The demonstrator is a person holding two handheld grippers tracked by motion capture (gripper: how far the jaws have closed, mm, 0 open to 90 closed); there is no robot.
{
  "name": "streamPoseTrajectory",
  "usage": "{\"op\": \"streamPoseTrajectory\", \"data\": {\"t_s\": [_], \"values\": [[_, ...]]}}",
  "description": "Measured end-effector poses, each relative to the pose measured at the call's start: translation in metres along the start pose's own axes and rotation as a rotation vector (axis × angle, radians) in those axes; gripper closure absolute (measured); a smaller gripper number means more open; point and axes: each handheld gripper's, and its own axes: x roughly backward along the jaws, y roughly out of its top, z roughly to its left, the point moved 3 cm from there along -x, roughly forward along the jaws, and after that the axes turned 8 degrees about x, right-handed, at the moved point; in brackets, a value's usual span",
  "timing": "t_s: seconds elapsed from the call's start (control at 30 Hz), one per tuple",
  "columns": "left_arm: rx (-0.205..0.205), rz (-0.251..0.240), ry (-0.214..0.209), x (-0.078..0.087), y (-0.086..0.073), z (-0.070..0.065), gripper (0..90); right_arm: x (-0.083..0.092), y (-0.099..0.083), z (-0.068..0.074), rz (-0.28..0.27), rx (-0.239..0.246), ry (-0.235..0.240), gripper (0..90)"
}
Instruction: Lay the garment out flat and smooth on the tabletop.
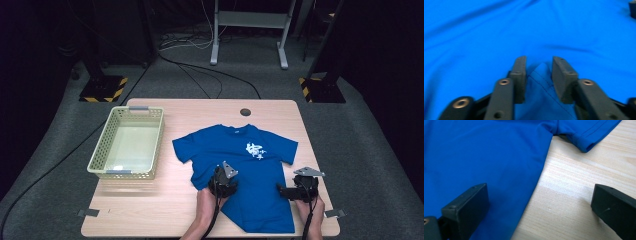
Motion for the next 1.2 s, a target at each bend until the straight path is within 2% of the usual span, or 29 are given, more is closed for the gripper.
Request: {"op": "streamPoseTrajectory", "data": {"t_s": [0.13,0.23,0.47,0.63,0.93,1.2], "values": [[-0.026,-0.003,-0.012,0.003,-0.003,-0.002,78.1,0.000,0.000,0.000,-0.001,-0.002,-0.001,1.3],[-0.029,-0.011,-0.023,0.005,-0.005,-0.001,81.9,0.000,0.000,0.000,-0.001,-0.002,-0.002,1.4],[0.015,-0.030,-0.066,0.017,-0.008,0.006,83.0,0.000,0.000,0.000,-0.002,-0.003,-0.002,1.5],[0.036,-0.047,-0.076,0.025,-0.013,0.013,83.1,0.000,0.000,0.000,-0.002,-0.002,-0.003,1.5],[0.051,-0.064,-0.068,0.038,-0.021,0.023,83.6,0.000,0.000,0.000,-0.001,-0.002,-0.003,1.5],[0.032,-0.072,-0.042,0.051,-0.024,0.024,83.8,0.000,0.000,0.000,-0.001,-0.002,-0.003,1.5]]}}
